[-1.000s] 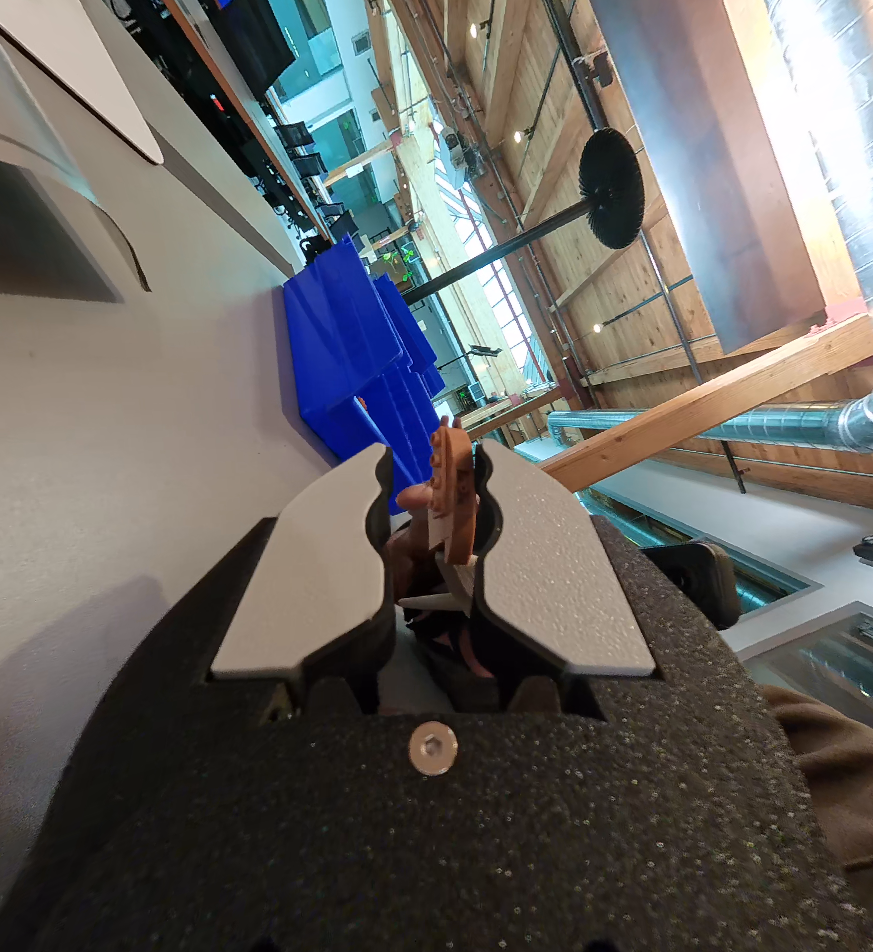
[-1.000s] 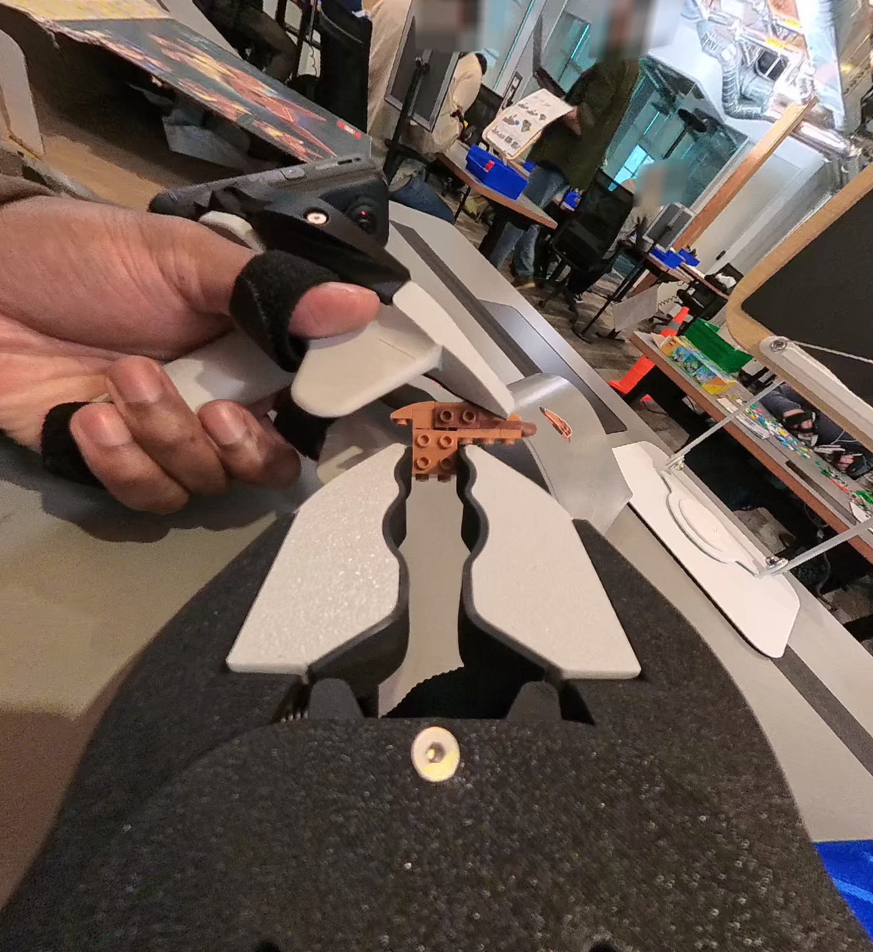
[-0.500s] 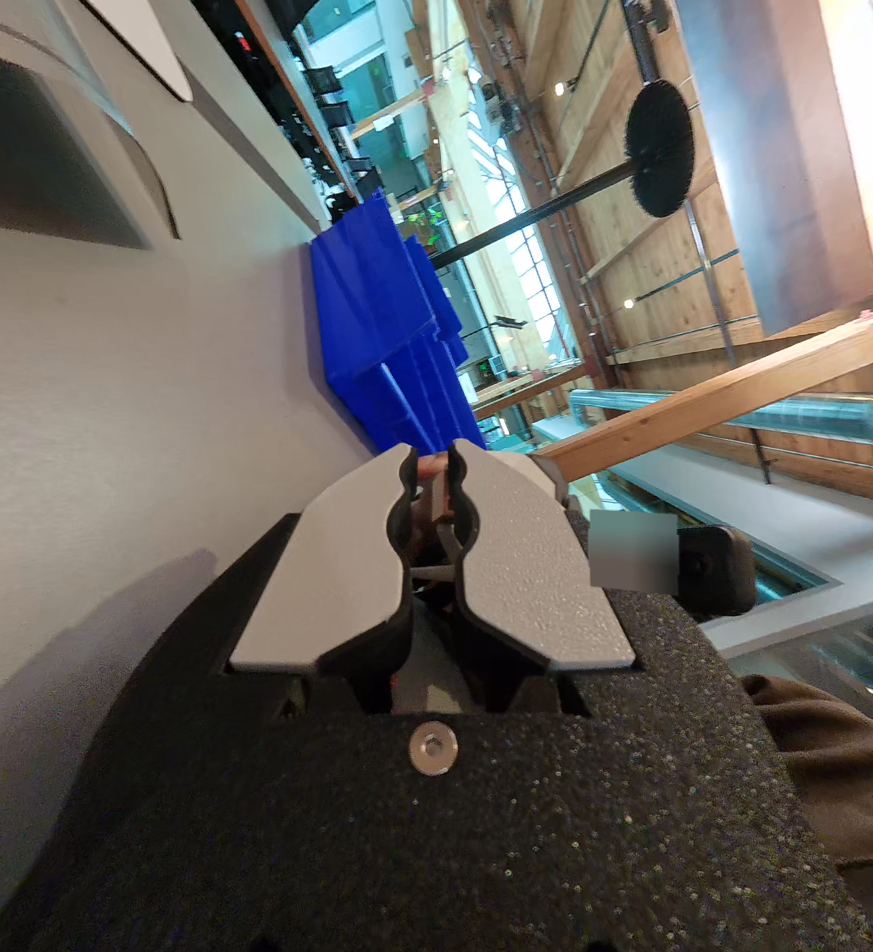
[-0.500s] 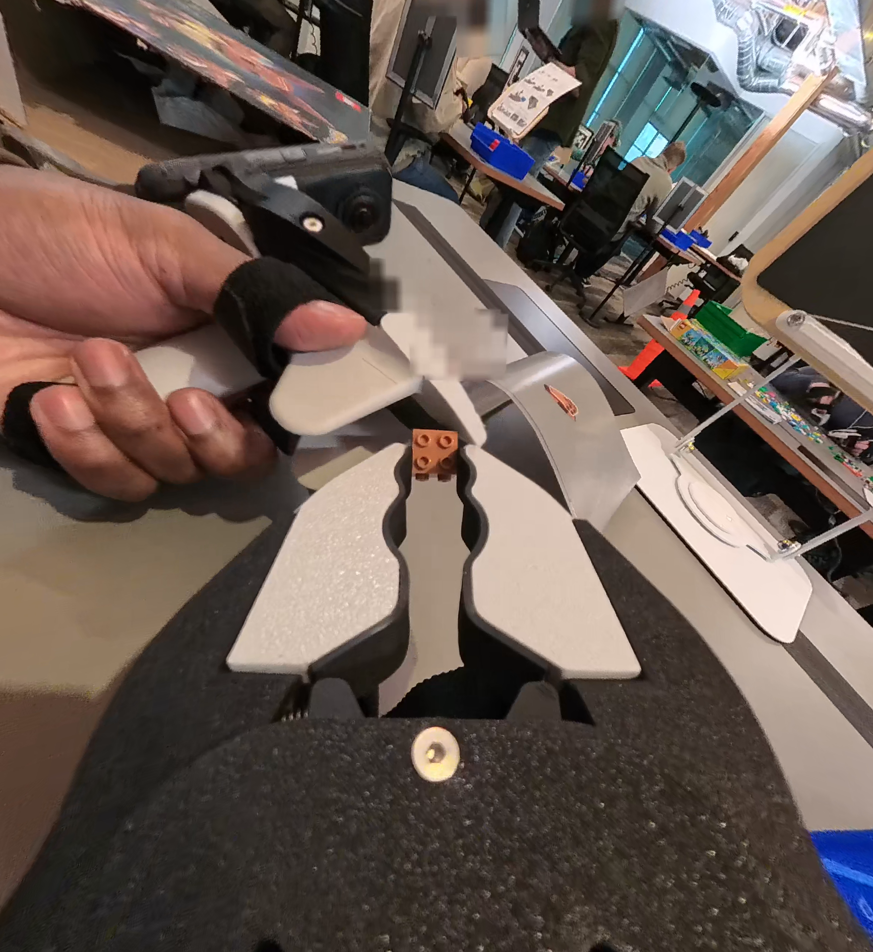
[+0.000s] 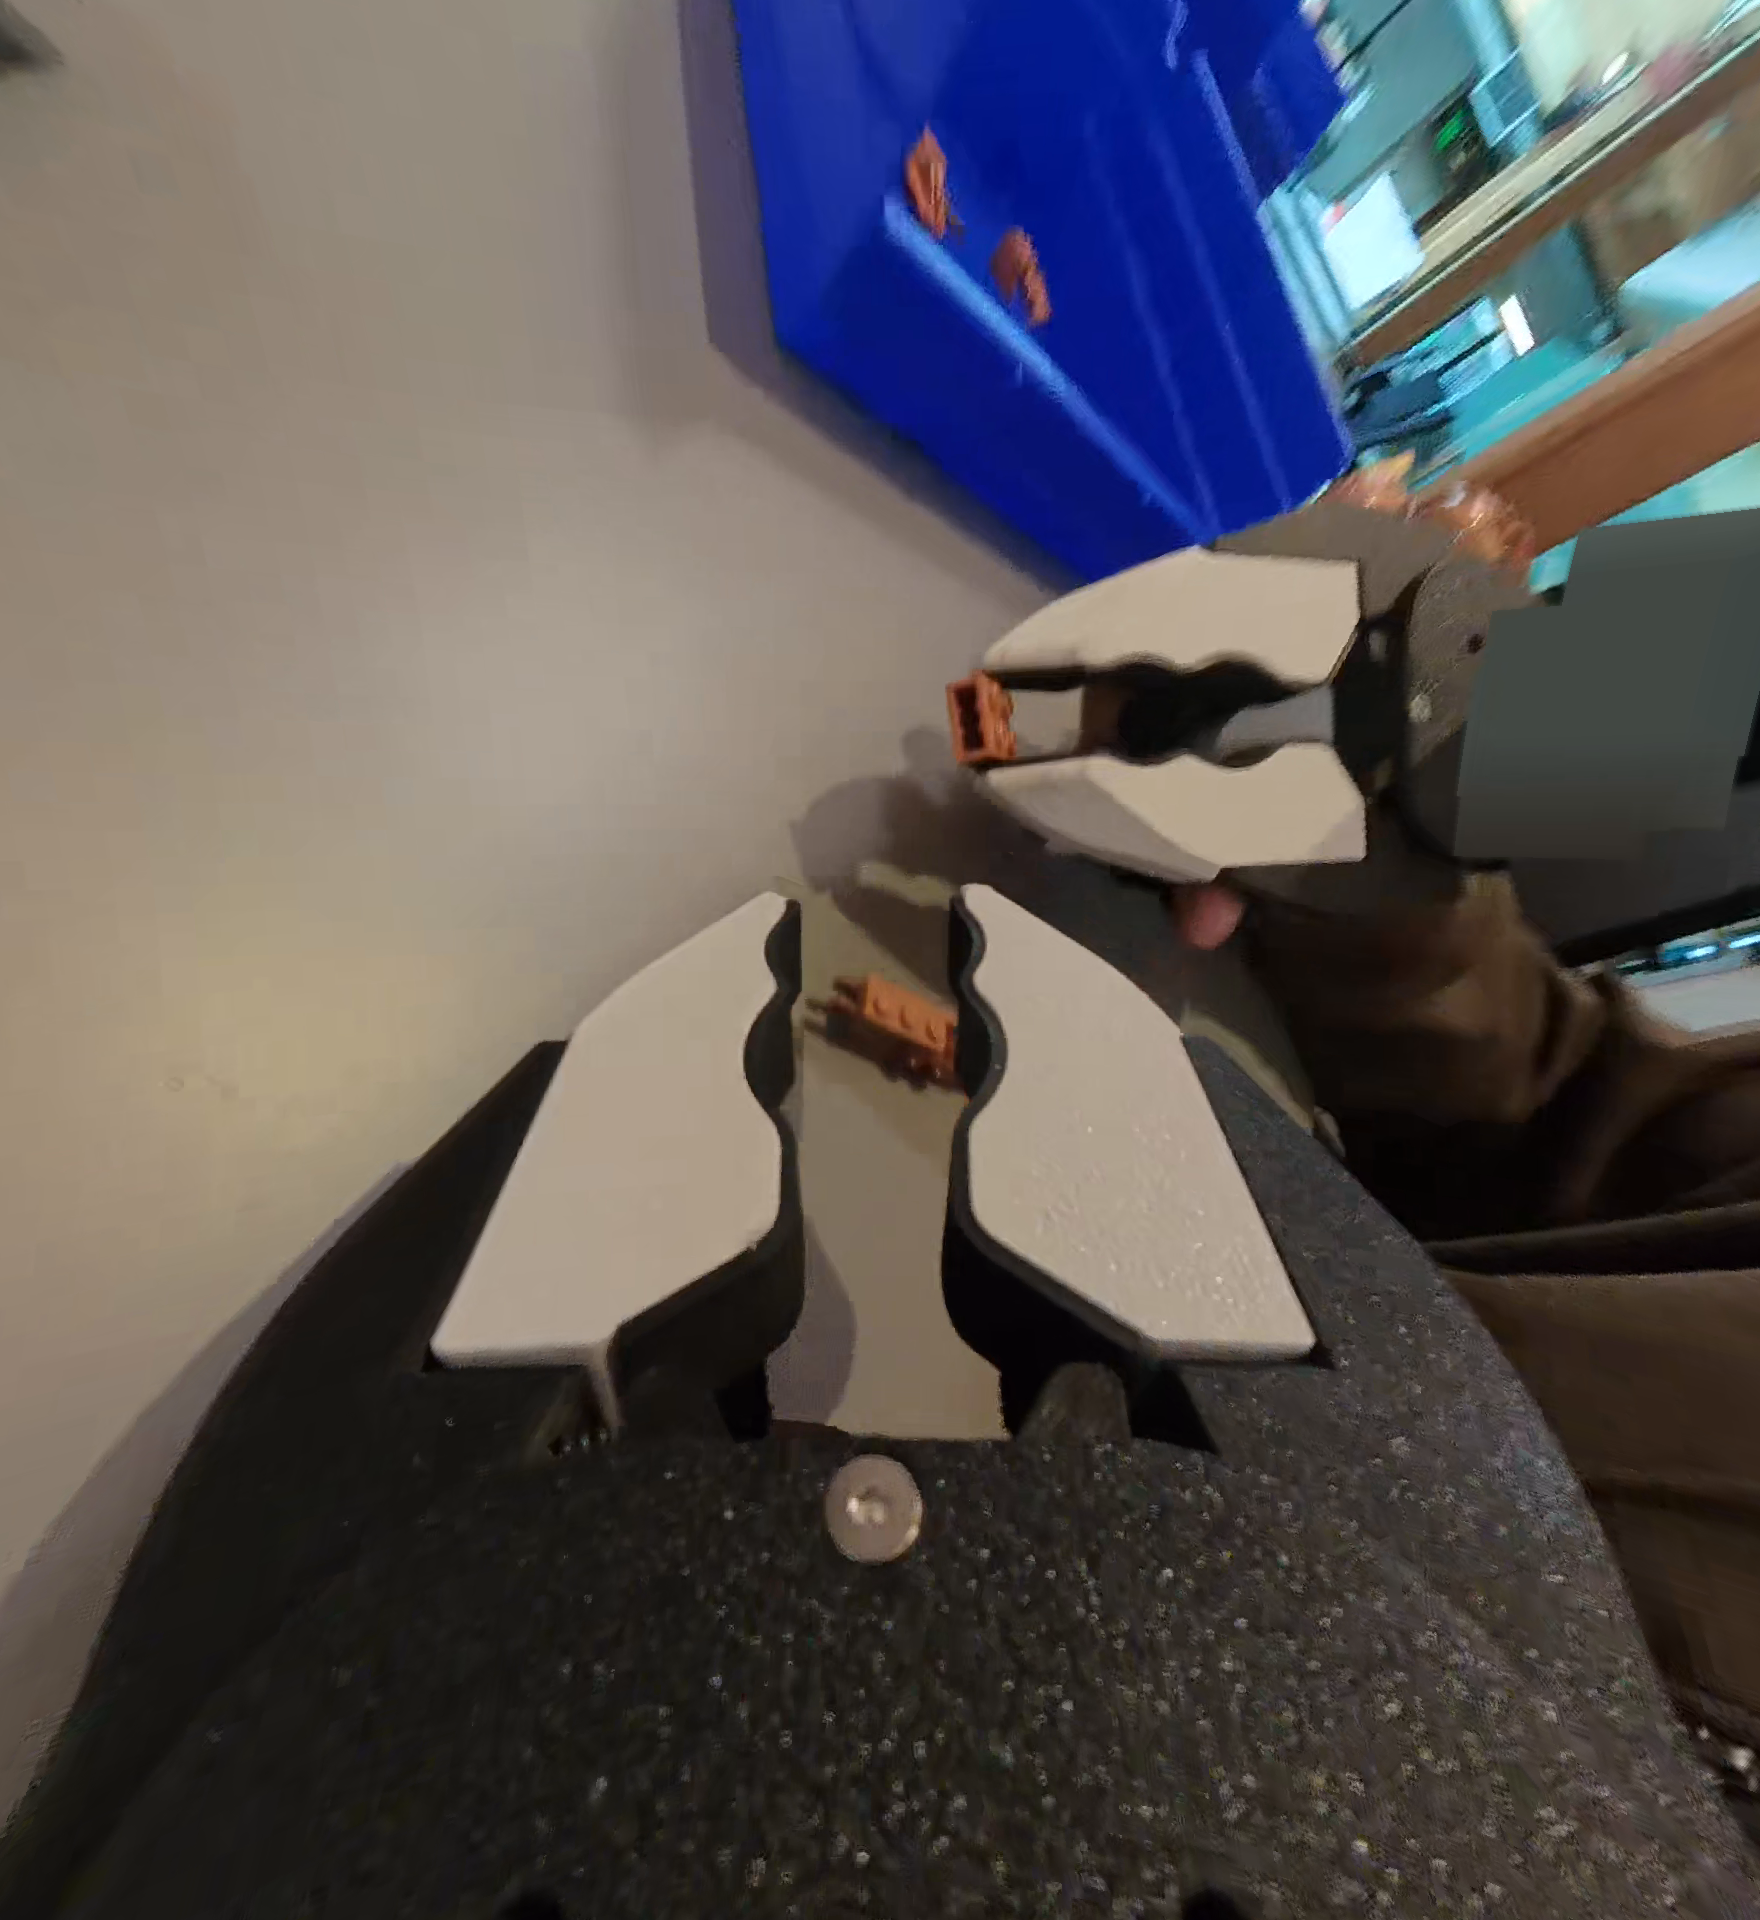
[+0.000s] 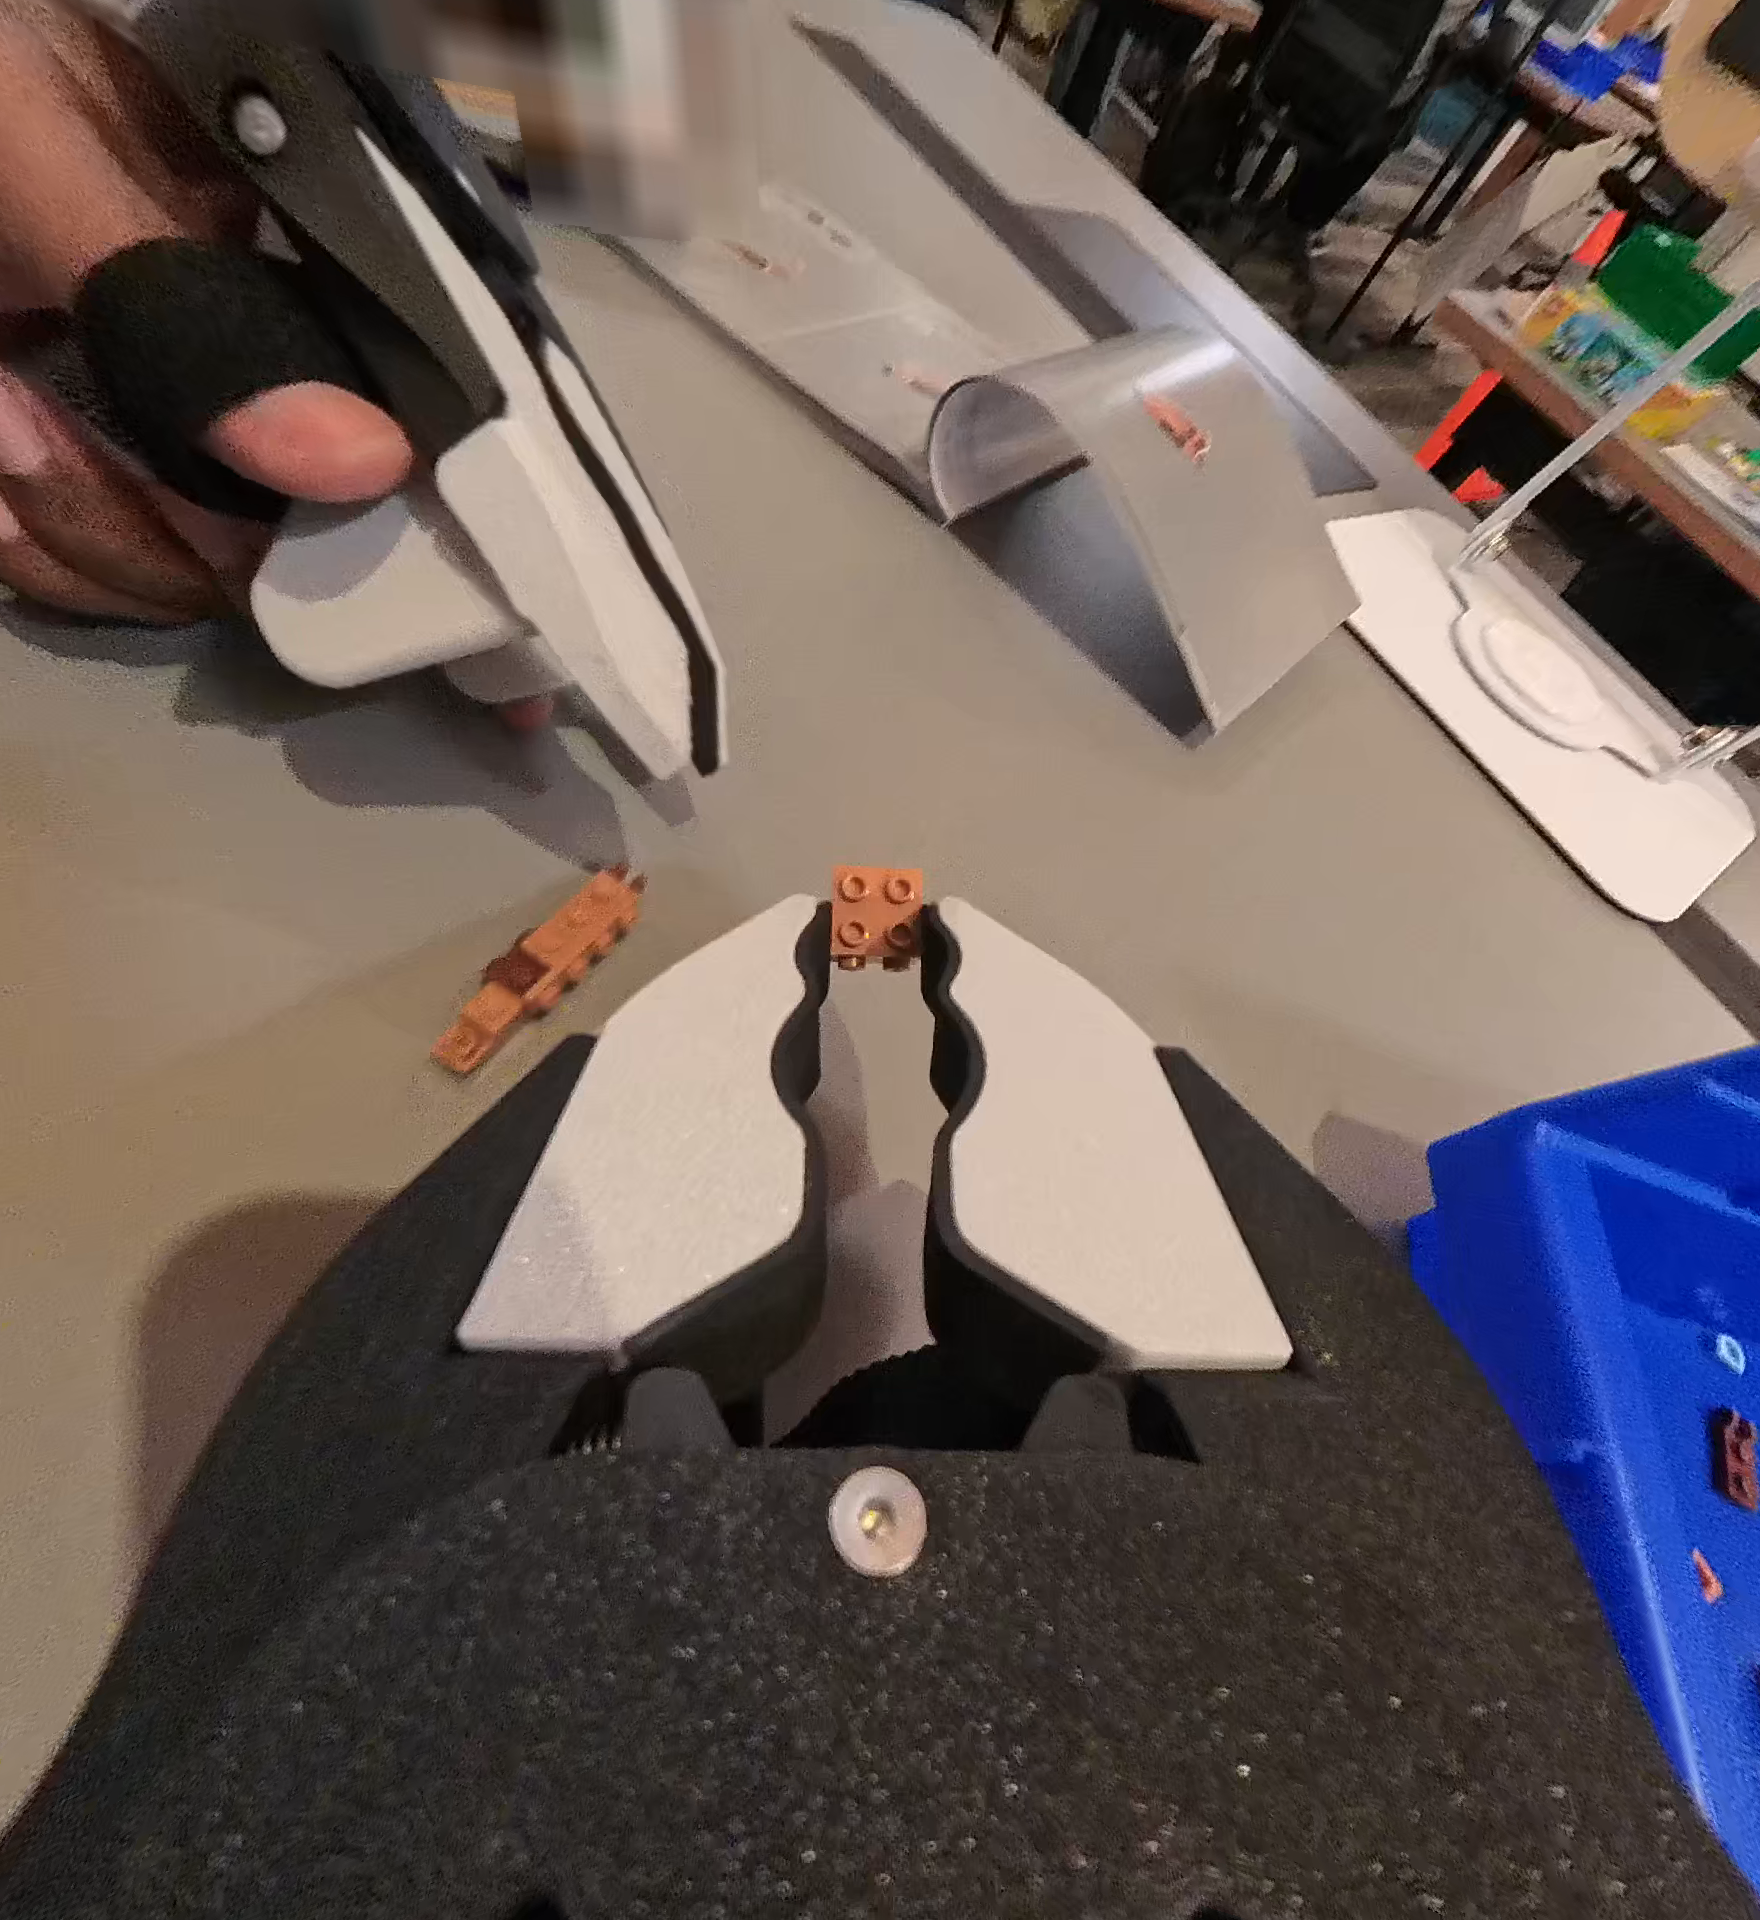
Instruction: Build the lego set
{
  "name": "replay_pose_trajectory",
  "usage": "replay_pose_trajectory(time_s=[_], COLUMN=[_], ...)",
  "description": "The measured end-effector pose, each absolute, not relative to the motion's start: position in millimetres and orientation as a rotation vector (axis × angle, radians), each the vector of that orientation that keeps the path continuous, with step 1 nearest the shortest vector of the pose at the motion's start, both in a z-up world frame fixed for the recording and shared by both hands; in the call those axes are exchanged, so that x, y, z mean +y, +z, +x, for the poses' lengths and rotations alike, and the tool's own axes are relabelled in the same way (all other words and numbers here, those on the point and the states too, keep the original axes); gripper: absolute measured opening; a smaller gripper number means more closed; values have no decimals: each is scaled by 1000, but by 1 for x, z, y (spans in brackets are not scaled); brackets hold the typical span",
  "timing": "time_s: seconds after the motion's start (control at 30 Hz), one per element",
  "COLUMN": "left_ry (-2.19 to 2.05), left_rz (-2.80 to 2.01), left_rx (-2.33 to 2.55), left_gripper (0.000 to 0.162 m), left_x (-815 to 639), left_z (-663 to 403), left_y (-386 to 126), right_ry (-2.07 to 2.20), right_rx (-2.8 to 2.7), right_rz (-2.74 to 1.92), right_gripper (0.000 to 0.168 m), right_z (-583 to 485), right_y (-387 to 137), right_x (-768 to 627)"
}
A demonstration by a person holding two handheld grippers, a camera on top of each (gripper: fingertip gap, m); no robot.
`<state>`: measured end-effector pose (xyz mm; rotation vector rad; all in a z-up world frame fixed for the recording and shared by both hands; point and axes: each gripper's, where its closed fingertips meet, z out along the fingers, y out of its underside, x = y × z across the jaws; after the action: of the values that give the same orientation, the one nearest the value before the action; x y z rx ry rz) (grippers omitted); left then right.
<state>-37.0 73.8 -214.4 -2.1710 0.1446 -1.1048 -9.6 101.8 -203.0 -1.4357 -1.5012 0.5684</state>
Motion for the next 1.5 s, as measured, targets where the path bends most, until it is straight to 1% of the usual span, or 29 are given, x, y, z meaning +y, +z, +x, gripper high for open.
replay_pose_trajectory(time_s=[0.17,0.23,0.33,0.47,0.57,0.7,0.77,0.8,0.87,0.9,1.23,1.33,1.5], left_ry=[-957,-877,-740,-549,-535,-614,-651,-661,-691,-699,-1009,-1137,-1305], left_rz=[-2245,-2286,-2294,-2033,-1852,-1724,-1694,-1691,-1701,-1707,-2023,-2081,-2132], left_rx=[188,293,647,1131,1476,1689,1776,1824,1890,1883,1621,1595,1663], left_gripper=[27,31,37,52,54,50,44,38,19,13,12,12,12], left_x=[54,49,40,54,53,55,53,51,46,46,29,20,8], left_z=[-19,-16,-16,-26,-26,-20,-16,-15,-14,-11,-12,-11,-12], left_y=[-220,-222,-220,-219,-231,-235,-239,-243,-251,-252,-245,-242,-238], right_ry=[536,527,526,578,609,610,609,609,620,629,545,579,513], right_rx=[-1543,-1559,-1579,-1584,-1611,-1653,-1667,-1675,-1691,-1698,-1923,-2014,-2156], right_rz=[-1418,-1379,-1303,-1292,-1306,-1278,-1265,-1259,-1251,-1245,-1060,-977,-876], right_gripper=[16,16,16,16,16,16,16,16,16,16,16,16,16], right_z=[3,4,5,8,9,9,9,9,9,10,21,21,21], right_y=[-208,-207,-202,-201,-206,-210,-210,-211,-212,-212,-219,-220,-231], right_x=[91,86,78,75,72,67,66,65,64,62,49,36,25])
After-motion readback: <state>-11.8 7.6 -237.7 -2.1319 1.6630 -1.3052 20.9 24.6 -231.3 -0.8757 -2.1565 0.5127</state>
